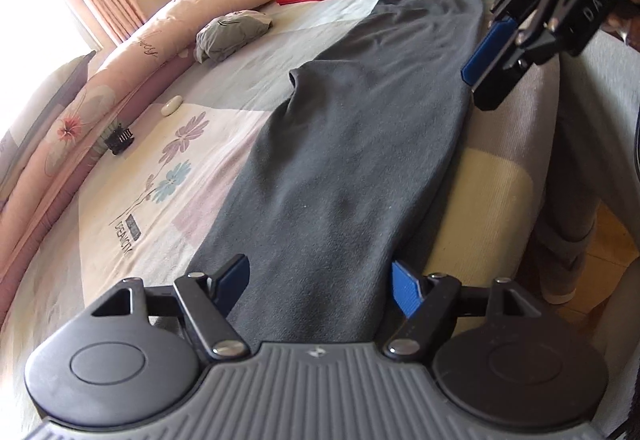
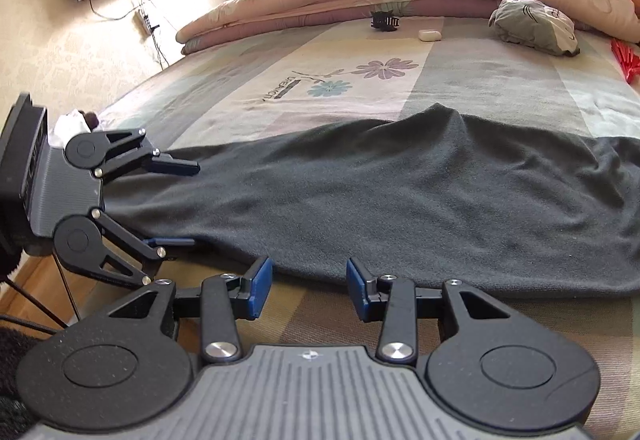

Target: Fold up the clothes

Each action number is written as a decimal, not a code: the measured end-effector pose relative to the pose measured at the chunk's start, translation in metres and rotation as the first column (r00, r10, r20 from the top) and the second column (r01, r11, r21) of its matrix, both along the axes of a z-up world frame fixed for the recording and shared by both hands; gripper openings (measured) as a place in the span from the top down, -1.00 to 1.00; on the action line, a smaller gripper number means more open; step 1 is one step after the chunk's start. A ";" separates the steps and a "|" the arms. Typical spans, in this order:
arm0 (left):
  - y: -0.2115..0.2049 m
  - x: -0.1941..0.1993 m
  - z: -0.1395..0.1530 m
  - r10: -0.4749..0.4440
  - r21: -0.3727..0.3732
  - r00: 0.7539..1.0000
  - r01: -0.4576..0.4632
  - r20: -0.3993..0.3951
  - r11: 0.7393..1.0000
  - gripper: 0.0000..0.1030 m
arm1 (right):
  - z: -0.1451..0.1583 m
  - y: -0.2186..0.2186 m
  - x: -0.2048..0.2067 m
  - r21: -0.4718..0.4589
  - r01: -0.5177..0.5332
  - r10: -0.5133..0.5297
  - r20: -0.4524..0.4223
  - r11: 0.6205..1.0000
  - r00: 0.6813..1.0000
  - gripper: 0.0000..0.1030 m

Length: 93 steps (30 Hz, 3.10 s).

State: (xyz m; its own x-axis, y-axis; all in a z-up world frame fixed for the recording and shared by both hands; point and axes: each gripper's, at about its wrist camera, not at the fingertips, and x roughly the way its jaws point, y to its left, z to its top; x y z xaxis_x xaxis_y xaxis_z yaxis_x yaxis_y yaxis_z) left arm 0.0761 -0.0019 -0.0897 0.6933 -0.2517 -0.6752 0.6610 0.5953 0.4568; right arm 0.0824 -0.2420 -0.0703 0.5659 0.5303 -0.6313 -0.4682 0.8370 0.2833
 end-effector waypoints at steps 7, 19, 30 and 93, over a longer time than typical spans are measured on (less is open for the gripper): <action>0.011 -0.010 -0.004 -0.051 0.096 0.996 0.045 0.066 0.994 -0.50 | 0.006 -0.003 -0.001 0.028 0.031 -0.031 0.004 0.999 1.000 0.03; -0.023 -0.008 -0.011 -0.104 0.109 0.975 0.083 0.198 0.991 -0.51 | 0.005 0.006 0.001 0.090 0.028 -0.027 -0.018 0.996 0.999 0.02; -0.029 0.009 0.002 -0.064 0.017 0.993 0.063 0.100 0.998 0.65 | 0.004 0.017 -0.009 -0.056 0.024 -0.020 0.071 0.998 0.997 -0.07; 0.119 -0.040 -0.027 0.216 0.453 0.967 -0.253 0.131 0.855 0.78 | -0.033 0.052 0.000 -0.733 -0.055 0.348 0.254 0.678 0.902 0.65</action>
State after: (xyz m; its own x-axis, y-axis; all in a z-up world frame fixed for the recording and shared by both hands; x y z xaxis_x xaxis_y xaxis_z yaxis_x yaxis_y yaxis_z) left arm 0.0363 0.1170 -0.1165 0.7440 0.2528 -0.6185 0.4825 0.4370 0.7591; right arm 0.0828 -0.1897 -0.1035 0.7513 0.1474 -0.6433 -0.5896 0.5879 -0.5539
